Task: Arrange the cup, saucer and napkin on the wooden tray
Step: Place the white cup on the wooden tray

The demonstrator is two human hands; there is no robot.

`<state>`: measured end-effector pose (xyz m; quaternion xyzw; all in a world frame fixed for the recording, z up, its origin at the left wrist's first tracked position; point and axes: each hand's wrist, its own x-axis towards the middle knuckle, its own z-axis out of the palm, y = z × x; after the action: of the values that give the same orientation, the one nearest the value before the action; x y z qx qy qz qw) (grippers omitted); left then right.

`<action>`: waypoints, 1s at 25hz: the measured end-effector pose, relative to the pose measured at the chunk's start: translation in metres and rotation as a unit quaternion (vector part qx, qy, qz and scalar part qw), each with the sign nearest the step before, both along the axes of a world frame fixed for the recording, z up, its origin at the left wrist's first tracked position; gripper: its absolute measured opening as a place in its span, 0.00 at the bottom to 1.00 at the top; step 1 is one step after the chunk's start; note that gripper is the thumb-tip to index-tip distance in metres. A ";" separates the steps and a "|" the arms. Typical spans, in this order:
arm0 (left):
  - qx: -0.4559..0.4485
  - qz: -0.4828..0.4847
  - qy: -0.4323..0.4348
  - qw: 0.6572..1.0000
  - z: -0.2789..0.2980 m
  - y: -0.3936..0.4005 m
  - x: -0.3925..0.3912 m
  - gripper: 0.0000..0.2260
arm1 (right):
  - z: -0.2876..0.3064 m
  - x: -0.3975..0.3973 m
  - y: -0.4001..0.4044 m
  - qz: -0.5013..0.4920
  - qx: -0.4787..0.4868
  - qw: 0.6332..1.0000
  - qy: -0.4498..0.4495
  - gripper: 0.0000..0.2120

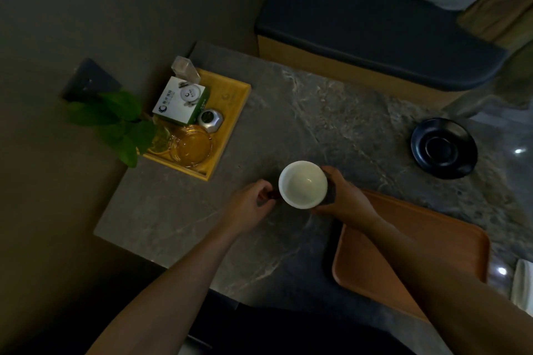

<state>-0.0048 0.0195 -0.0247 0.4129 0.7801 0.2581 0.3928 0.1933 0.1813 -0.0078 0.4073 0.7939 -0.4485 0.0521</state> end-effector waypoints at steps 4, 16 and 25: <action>0.006 0.018 -0.016 1.000 0.004 0.001 0.002 0.09 | -0.001 -0.001 -0.003 -0.020 -0.024 0.999 0.008 0.46; 0.023 0.037 -0.052 0.998 0.011 0.000 0.010 0.10 | 0.010 0.022 -0.036 -0.102 -0.010 0.993 0.055 0.44; 0.083 -0.016 -0.076 0.994 0.013 0.019 0.050 0.12 | 0.025 0.076 -0.057 -0.205 0.022 0.977 0.056 0.44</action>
<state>0.0449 0.0385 -0.0120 0.4358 0.7174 0.3458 0.4193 0.2693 0.1246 0.0171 0.5362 0.7049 -0.4546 -0.0946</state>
